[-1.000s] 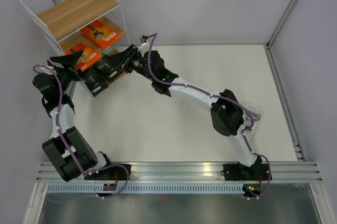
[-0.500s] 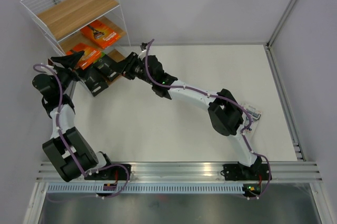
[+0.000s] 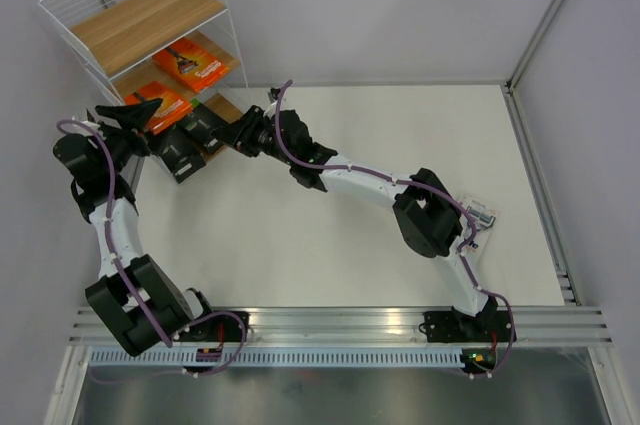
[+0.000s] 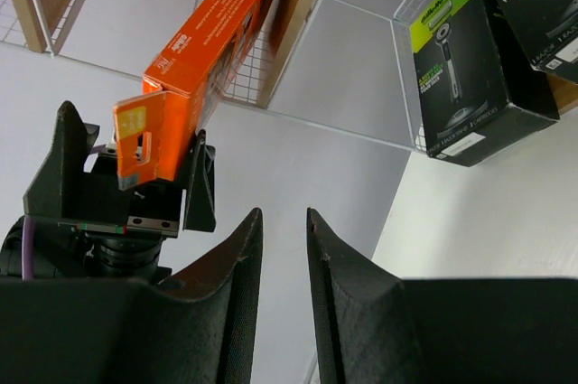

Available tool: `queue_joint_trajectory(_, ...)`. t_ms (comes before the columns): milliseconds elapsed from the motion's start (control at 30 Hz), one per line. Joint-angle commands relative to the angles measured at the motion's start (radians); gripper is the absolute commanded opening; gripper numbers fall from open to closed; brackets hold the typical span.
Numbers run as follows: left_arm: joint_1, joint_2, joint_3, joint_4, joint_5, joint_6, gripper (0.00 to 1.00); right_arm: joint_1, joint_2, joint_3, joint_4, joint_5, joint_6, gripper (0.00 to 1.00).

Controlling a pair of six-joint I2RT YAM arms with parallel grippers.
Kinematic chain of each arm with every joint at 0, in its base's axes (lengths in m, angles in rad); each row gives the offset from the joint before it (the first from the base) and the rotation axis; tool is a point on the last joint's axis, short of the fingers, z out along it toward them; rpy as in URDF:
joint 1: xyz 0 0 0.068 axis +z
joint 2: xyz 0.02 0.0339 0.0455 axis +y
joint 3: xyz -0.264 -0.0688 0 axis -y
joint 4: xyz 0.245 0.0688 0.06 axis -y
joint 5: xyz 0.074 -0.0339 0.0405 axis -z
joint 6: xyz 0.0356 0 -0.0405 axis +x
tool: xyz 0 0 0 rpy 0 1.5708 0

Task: Place and organize the shaving razors onto the shelf

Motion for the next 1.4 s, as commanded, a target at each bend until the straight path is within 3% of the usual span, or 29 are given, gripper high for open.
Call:
queue_joint_trajectory(0,0.007,0.007,-0.046,0.103,0.037,-0.049,0.80,0.000,-0.051,-0.009,0.018,-0.001,-0.016,0.33)
queue_joint_trajectory(33,0.008,0.005,-0.039,0.078,0.024,0.033,0.74,0.000,-0.053,-0.014,0.020,0.005,-0.016,0.32)
queue_joint_trajectory(67,0.005,-0.024,0.054,-0.203,-0.053,0.152,0.76,-0.002,-0.050,-0.014,0.026,0.003,-0.012,0.32)
queue_joint_trajectory(100,0.005,-0.038,0.093,-0.294,-0.079,0.229,0.82,-0.003,-0.050,-0.012,0.027,-0.001,-0.012,0.32)
queue_joint_trajectory(133,0.010,-0.042,0.086,-0.247,-0.063,0.161,0.85,-0.002,-0.053,-0.014,0.026,-0.004,-0.015,0.33)
queue_joint_trajectory(167,0.016,-0.035,0.029,-0.054,-0.002,0.086,0.82,-0.003,-0.056,-0.017,0.020,0.002,-0.018,0.33)
queue_joint_trajectory(200,0.014,-0.007,0.027,-0.045,0.008,0.051,0.79,-0.002,-0.057,-0.020,0.023,0.008,-0.018,0.32)
queue_joint_trajectory(267,0.014,-0.010,0.079,-0.167,0.002,0.144,0.78,-0.002,-0.048,-0.022,0.040,-0.004,-0.004,0.32)
queue_joint_trajectory(300,0.016,-0.028,0.057,-0.070,0.009,0.113,0.79,-0.003,-0.046,-0.019,0.040,-0.009,-0.004,0.33)
queue_joint_trajectory(333,0.018,-0.024,-0.029,0.069,0.017,-0.049,0.79,-0.003,-0.045,-0.019,0.034,-0.009,-0.004,0.32)
queue_joint_trajectory(367,0.018,-0.007,-0.052,0.165,0.022,-0.113,0.77,-0.002,-0.048,-0.023,0.035,-0.003,-0.004,0.32)
queue_joint_trajectory(400,0.018,0.008,-0.051,0.166,0.023,-0.123,0.75,-0.003,-0.048,-0.026,0.040,-0.004,0.002,0.33)
queue_joint_trajectory(433,0.018,0.017,-0.034,0.088,0.020,-0.020,0.69,-0.002,-0.048,-0.029,0.041,-0.007,0.002,0.33)
queue_joint_trajectory(500,0.018,-0.025,0.033,-0.126,-0.048,0.116,0.71,-0.003,-0.054,-0.029,0.038,-0.014,-0.006,0.32)
queue_joint_trajectory(567,0.018,-0.020,-0.017,0.024,0.001,-0.003,0.77,-0.005,-0.062,-0.037,0.026,-0.005,-0.021,0.33)
queue_joint_trajectory(600,0.018,0.012,-0.023,0.093,0.031,-0.067,0.69,-0.006,-0.062,-0.043,0.029,0.002,-0.020,0.33)
queue_joint_trajectory(633,0.018,0.017,0.019,0.004,0.010,-0.006,0.67,-0.006,-0.062,-0.043,0.046,-0.001,-0.006,0.33)
queue_joint_trajectory(667,0.018,-0.008,0.068,-0.158,-0.033,0.194,0.73,-0.006,-0.056,-0.039,0.050,-0.015,-0.001,0.33)
queue_joint_trajectory(700,0.018,-0.028,0.097,-0.237,-0.067,0.200,0.77,-0.008,-0.054,-0.034,0.051,-0.020,-0.001,0.33)
queue_joint_trajectory(767,0.025,-0.012,0.050,-0.094,-0.009,0.088,0.74,-0.006,-0.053,-0.034,0.041,-0.018,-0.007,0.32)
queue_joint_trajectory(833,0.024,0.010,0.140,-0.307,-0.041,0.212,0.72,-0.008,-0.042,-0.029,0.086,-0.024,-0.006,0.33)
queue_joint_trajectory(1067,0.027,-0.001,0.168,-0.321,-0.064,0.263,0.73,-0.005,0.116,0.311,0.008,-0.116,-0.058,0.27)
queue_joint_trajectory(1367,0.025,0.013,0.139,-0.302,-0.066,0.260,0.74,0.020,0.231,0.466,-0.074,-0.072,-0.072,0.19)
